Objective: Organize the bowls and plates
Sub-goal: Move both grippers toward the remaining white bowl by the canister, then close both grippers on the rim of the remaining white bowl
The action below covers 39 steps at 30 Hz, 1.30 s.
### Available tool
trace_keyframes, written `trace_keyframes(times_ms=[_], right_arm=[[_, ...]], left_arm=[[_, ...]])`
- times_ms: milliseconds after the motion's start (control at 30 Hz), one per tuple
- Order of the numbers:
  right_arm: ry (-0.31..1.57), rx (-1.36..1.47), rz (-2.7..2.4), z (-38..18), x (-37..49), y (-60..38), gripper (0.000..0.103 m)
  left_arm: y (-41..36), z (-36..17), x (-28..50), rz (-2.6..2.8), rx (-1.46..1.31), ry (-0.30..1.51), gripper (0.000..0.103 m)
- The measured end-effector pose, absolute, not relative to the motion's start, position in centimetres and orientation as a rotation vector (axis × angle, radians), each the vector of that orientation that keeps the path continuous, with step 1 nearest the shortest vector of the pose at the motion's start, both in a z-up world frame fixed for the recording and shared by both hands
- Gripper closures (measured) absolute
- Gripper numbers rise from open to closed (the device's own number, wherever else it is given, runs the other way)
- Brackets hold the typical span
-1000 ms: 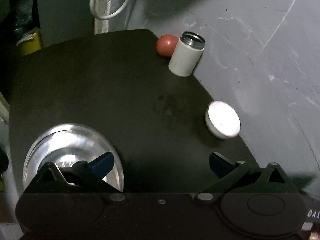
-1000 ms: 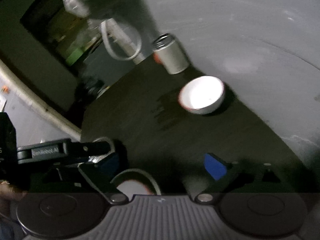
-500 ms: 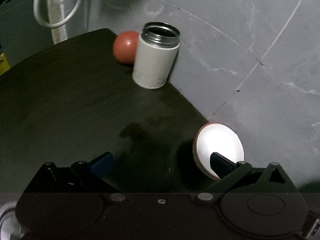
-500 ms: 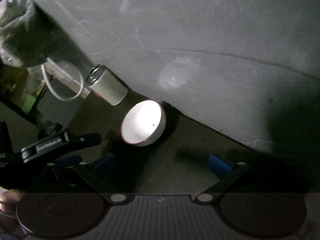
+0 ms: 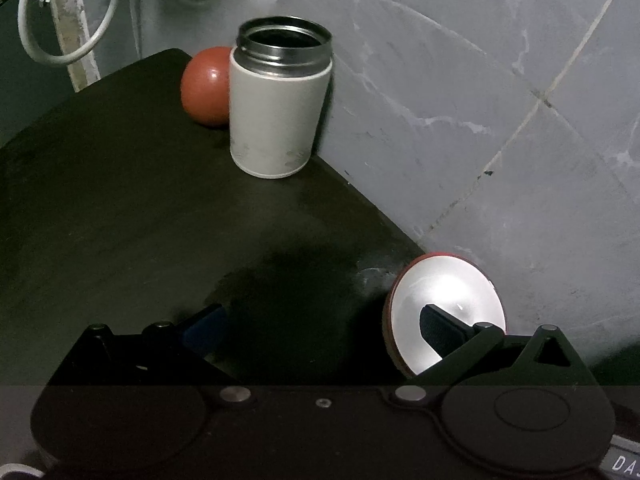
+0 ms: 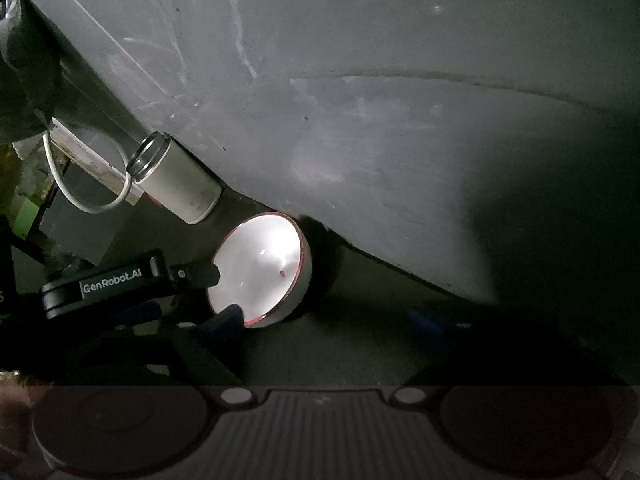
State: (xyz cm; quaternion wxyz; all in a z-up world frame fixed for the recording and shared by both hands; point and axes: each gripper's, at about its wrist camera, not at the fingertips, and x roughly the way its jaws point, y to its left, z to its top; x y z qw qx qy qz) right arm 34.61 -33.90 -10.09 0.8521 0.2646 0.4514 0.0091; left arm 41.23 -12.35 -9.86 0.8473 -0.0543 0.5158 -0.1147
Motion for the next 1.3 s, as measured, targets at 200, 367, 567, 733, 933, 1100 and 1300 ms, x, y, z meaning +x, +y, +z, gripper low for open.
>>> trace_keyframes(times_ms=[200,367,567,733,933,1100,1300], right_arm=[[0.938,0.550,0.012,-10.4,36.0,-33.2,0.021],[0.936,0.539,0.015,-10.4,36.1,-32.8,0.037],[0.918,0.549,0.035,-10.6,36.1,-32.5,0.053],[0.904,0.550,0.051,-10.5,36.4,-32.5,0.065],[0.897,0.547,0.074,-10.7,37.1,-31.9,0.077],[0.888,0.539,0.080,-10.9,37.3,-31.5,0.079],[0.885,0.541,0.086,-11.0,37.2,-31.6,0.079]], left_arm=[[-12.6,-10.2,41.5,-0.236,-0.100,1.102,0.001],[-13.0,-10.0,41.4,-0.224,-0.095,1.104,0.002],[-13.3,-9.9,41.4,-0.237,-0.105,1.106,0.016],[-13.7,-10.0,41.3,-0.254,-0.099,1.116,0.026],[-13.8,-10.2,41.3,-0.248,-0.092,1.120,0.045],[-14.0,-10.4,41.4,-0.284,-0.123,1.118,0.066],[-14.5,-10.4,41.0,-0.328,-0.134,1.099,0.089]])
